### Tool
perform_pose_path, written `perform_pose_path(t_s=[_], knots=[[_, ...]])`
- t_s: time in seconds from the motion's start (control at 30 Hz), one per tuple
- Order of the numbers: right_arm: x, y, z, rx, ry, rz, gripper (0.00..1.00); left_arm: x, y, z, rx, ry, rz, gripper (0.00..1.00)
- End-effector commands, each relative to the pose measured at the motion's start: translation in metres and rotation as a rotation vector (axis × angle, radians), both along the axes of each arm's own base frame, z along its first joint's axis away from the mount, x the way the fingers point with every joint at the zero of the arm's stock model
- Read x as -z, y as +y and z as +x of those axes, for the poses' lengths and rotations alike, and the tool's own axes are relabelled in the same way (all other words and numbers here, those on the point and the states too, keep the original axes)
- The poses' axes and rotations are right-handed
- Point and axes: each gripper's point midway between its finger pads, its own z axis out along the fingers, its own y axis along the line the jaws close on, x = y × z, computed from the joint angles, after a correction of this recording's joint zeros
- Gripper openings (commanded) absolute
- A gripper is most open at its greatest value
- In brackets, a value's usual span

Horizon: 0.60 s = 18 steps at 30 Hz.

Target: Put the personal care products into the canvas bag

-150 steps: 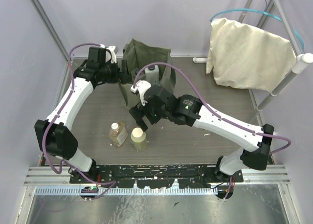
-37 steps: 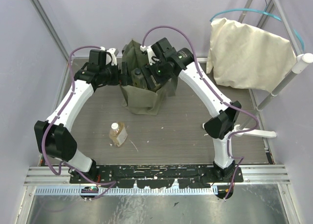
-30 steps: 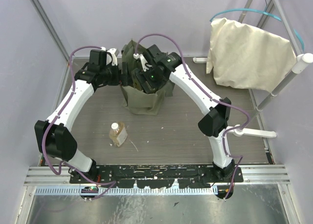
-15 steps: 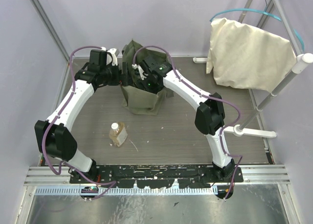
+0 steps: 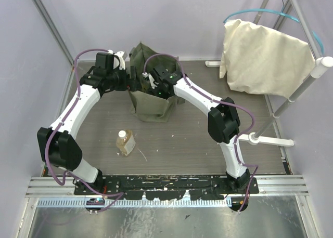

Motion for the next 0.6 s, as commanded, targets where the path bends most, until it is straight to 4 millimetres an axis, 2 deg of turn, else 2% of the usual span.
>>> perform_pose_path(t_s=[0.0, 0.07, 0.2, 0.37, 0.43, 0.57], knots=[[-0.03, -0.01, -0.005, 0.02, -0.032, 0.007, 0.64, 0.01, 0.004, 0.003, 0.008, 0.024, 0.036, 0.98], [-0.042, -0.009, -0.004, 0.027, -0.041, 0.016, 0.77, 0.011, 0.003, 0.003, 0.01, 0.026, 0.035, 0.98], [-0.076, -0.009, 0.0, 0.048, -0.085, 0.046, 0.91, 0.009, 0.002, 0.004, 0.012, 0.022, 0.032, 0.98], [-0.144, -0.011, 0.004, 0.072, -0.184, 0.113, 1.0, 0.011, 0.003, 0.005, 0.014, 0.024, 0.039, 0.98], [-0.173, -0.014, 0.003, 0.08, -0.236, 0.152, 1.0, 0.012, 0.003, 0.005, 0.015, 0.025, 0.043, 0.98], [-0.21, -0.021, -0.005, 0.095, -0.302, 0.216, 1.0, 0.01, 0.005, 0.005, 0.013, 0.02, 0.052, 0.98]])
